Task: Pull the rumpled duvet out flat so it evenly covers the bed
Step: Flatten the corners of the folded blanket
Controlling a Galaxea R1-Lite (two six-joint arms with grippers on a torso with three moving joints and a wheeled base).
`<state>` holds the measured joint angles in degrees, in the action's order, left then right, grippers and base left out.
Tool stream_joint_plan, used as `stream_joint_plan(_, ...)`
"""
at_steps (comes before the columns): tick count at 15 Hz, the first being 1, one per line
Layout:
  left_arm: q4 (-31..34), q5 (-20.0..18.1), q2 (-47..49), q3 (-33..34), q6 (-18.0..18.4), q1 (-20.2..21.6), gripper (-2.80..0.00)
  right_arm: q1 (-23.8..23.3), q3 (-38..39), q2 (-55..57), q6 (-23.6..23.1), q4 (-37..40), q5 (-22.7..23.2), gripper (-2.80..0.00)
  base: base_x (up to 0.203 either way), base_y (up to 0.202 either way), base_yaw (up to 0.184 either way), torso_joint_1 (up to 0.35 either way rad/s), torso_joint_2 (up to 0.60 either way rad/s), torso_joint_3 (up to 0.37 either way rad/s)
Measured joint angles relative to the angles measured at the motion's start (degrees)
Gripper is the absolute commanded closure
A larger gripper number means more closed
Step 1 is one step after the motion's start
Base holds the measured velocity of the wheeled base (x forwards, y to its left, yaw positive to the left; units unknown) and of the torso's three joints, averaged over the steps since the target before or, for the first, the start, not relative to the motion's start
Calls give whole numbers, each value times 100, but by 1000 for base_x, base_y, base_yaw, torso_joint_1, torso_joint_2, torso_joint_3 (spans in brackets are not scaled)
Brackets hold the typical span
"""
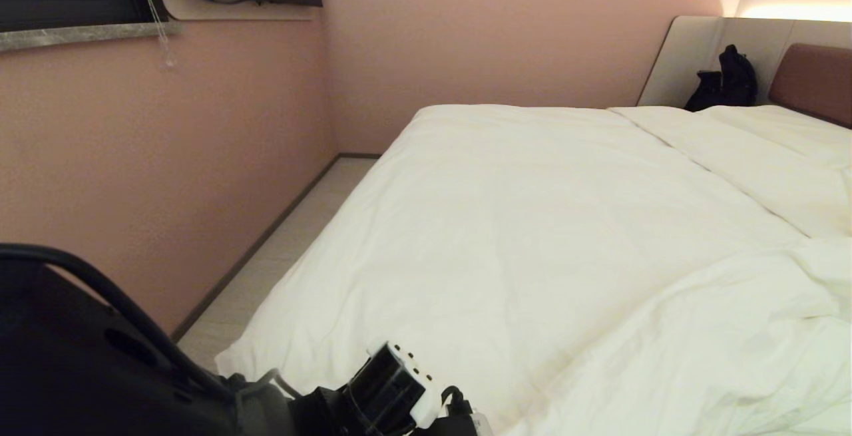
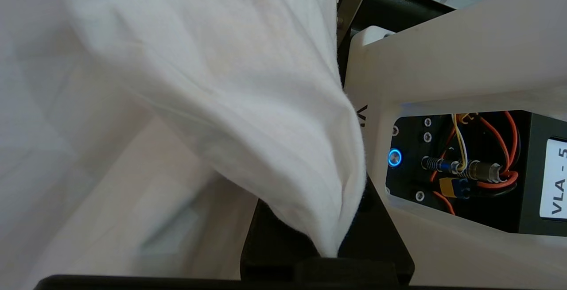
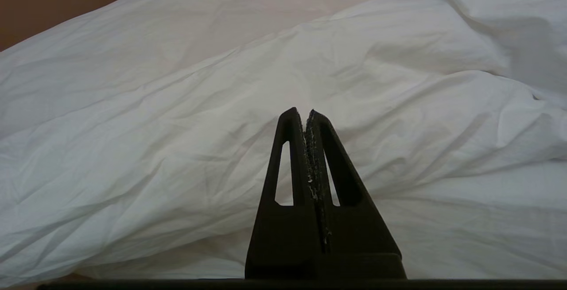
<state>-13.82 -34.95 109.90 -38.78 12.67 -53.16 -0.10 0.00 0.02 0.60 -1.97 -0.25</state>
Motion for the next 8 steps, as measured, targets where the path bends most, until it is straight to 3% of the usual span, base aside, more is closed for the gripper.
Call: stream_joint_plan(8, -37, 1, 33, 5, 0, -27, 0, 0, 0, 0, 2, 0, 0, 0, 0, 0, 0, 0, 0, 0)
